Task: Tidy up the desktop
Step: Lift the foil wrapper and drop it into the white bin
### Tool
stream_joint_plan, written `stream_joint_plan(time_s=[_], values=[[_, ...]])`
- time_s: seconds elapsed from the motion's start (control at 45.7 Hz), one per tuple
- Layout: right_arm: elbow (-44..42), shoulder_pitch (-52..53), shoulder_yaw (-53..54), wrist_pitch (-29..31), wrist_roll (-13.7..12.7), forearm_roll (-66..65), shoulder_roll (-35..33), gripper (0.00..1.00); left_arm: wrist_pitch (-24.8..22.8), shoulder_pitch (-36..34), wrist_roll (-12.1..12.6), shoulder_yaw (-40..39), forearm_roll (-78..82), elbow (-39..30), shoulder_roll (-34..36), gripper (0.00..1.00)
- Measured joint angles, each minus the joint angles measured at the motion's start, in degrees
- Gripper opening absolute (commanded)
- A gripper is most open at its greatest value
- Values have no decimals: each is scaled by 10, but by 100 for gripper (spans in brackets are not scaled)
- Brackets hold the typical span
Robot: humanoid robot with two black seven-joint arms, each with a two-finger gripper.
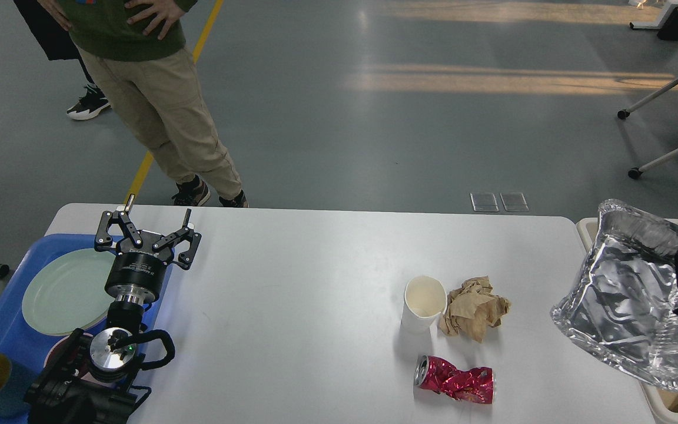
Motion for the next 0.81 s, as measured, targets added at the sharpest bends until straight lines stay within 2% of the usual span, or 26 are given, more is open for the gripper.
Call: stream_joint_plan(time_s=[0.219,0.415,0.503,0.59,0.809], values=[[-133,-116,33,-39,-1,-4,-64,0,0,0,0,0,0,0,0,96],[-283,-292,127,-177,0,-5,-104,0,0,0,0,0,0,0,0,96],[-365,-413,212,-244,1,-4,-93,0,0,0,0,0,0,0,0,96],[-454,-540,298,-282,2,-3,-73,0,0,0,0,0,0,0,0,96],[-711,-786,409,-304,2,0,49,0,-1,0,0,0,0,0,0,96]])
